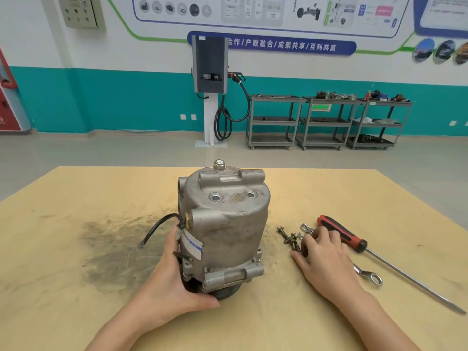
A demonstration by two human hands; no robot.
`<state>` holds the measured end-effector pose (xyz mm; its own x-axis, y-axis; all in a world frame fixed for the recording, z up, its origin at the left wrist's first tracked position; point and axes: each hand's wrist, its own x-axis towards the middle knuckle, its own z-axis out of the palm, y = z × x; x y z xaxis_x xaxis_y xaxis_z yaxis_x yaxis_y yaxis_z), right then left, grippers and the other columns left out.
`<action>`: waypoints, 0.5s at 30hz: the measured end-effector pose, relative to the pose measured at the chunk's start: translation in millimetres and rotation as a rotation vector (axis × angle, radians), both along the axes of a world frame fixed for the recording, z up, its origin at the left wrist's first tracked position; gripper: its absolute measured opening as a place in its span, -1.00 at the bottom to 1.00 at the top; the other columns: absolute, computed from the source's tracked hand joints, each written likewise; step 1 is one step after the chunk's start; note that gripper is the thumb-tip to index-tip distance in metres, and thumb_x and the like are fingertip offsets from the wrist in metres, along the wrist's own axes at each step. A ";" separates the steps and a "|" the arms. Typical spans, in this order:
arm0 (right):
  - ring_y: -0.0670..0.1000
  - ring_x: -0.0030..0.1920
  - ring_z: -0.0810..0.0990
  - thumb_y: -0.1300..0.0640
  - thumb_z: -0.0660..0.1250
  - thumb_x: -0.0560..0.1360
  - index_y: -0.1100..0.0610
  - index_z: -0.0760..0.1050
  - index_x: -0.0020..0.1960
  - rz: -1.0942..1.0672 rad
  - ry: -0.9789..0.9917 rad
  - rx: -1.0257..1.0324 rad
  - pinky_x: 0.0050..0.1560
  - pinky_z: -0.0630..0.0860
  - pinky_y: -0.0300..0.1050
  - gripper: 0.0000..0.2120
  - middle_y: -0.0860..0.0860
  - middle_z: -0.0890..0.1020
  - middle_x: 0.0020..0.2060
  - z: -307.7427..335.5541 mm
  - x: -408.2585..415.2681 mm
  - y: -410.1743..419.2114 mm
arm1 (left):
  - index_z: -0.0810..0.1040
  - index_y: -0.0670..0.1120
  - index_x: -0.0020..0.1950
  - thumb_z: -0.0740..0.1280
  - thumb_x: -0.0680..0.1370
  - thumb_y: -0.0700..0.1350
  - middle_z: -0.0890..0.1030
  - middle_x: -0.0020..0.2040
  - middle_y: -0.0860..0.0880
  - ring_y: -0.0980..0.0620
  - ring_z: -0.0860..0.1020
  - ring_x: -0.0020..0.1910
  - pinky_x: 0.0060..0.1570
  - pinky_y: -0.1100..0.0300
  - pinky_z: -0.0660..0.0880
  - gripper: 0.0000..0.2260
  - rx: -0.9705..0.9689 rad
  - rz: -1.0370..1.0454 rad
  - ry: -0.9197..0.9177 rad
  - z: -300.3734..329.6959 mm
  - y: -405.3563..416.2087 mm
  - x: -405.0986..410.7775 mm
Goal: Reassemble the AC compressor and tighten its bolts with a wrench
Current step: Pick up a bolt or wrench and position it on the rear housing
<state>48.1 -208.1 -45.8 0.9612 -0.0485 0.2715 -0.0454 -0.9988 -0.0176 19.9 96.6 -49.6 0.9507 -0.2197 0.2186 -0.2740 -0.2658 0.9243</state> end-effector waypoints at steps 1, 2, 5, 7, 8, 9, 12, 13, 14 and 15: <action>0.05 0.18 0.30 -0.26 0.11 0.57 -0.02 0.40 0.11 -0.005 -0.007 -0.010 0.06 0.31 -0.08 -0.65 -0.03 0.37 0.16 0.3 -0.7 -0.2 | 0.00 0.40 0.41 0.67 0.07 -0.05 0.53 0.24 0.30 0.27 0.59 0.13 -0.02 0.44 0.48 0.15 -0.013 0.000 0.002 -2.1 -0.6 -0.3; 0.05 0.18 0.31 -0.24 0.11 0.58 -0.01 0.41 0.11 -0.014 -0.019 -0.021 0.04 0.30 -0.09 -0.67 -0.03 0.38 0.18 1.7 -1.6 -0.7 | 0.02 0.35 0.42 0.67 0.08 -0.06 0.53 0.24 0.29 0.26 0.58 0.15 -0.01 0.44 0.48 0.14 -0.028 0.000 0.001 -4.0 -1.9 -0.4; 0.06 0.14 0.37 -0.18 0.10 0.61 0.02 0.40 0.10 -0.064 -0.077 -0.010 0.00 0.25 -0.08 -0.71 -0.05 0.44 0.16 15.1 -6.3 -2.1 | 0.04 0.29 0.45 0.69 0.11 -0.09 0.51 0.29 0.25 0.23 0.55 0.23 0.09 0.40 0.48 0.13 -0.057 0.010 -0.013 -6.1 -6.0 -0.9; 0.08 0.03 0.45 -0.11 0.13 0.61 0.04 0.40 0.05 -0.033 -0.191 0.125 -0.02 0.23 -0.05 -0.76 -0.03 0.55 0.03 31.9 -10.3 -0.9 | 0.01 0.23 0.50 0.70 0.10 -0.06 0.50 0.33 0.24 0.23 0.51 0.29 0.18 0.36 0.47 0.18 -0.086 0.018 -0.016 -6.0 -7.8 -1.3; 0.09 -0.06 0.49 -0.06 0.16 0.61 0.05 0.39 0.01 0.027 -0.265 0.261 -0.03 0.26 -0.02 -0.81 -0.02 0.60 -0.06 43.1 -13.4 1.5 | -0.02 0.21 0.52 0.70 0.09 -0.03 0.49 0.35 0.23 0.23 0.49 0.31 0.25 0.31 0.45 0.21 -0.097 0.025 -0.014 -5.6 -8.6 -1.8; 0.09 -0.15 0.52 0.00 0.19 0.60 0.05 0.37 -0.03 0.111 -0.322 0.435 -0.04 0.33 0.00 -0.87 -0.03 0.63 -0.15 56.3 -16.6 5.3 | -0.05 0.20 0.53 0.70 0.08 0.00 0.47 0.37 0.23 0.24 0.47 0.33 0.30 0.28 0.43 0.24 -0.104 0.033 -0.011 -5.1 -9.2 -2.5; -0.07 -0.19 0.61 0.14 0.18 0.61 -0.02 0.38 -0.03 0.416 -0.322 0.858 -0.17 0.49 -0.25 -0.92 -0.10 0.66 -0.23 100.9 -27.0 22.9 | -0.07 0.20 0.55 0.70 0.07 0.05 0.44 0.35 0.33 0.31 0.44 0.33 0.22 0.45 0.39 0.27 -0.112 0.042 -0.017 -6.8 -10.4 -2.1; -0.09 -0.15 0.62 0.17 0.17 0.62 -0.02 0.40 0.00 0.525 -0.309 0.894 -0.19 0.46 -0.34 -0.89 -0.11 0.66 -0.20 114.7 -30.5 28.6 | -0.07 0.19 0.55 0.69 0.07 0.05 0.44 0.33 0.36 0.33 0.44 0.32 0.18 0.50 0.38 0.26 -0.110 0.042 -0.018 -7.6 -10.1 -1.6; -0.08 -0.15 0.62 0.19 0.16 0.62 -0.01 0.42 0.03 0.621 -0.301 0.892 -0.18 0.44 -0.38 -0.87 -0.10 0.66 -0.19 126.9 -32.9 33.8 | -0.07 0.19 0.55 0.69 0.08 0.04 0.43 0.33 0.37 0.34 0.44 0.32 0.16 0.52 0.37 0.26 -0.111 0.040 -0.017 -7.8 -10.0 -1.2; -0.06 -0.16 0.61 0.21 0.15 0.62 0.01 0.45 0.05 0.699 -0.294 0.876 -0.17 0.43 -0.39 -0.85 -0.08 0.66 -0.20 136.7 -34.7 38.4 | -0.07 0.19 0.55 0.69 0.08 0.04 0.43 0.34 0.35 0.35 0.43 0.32 0.17 0.52 0.37 0.25 -0.114 0.040 -0.015 -8.1 -9.7 -0.8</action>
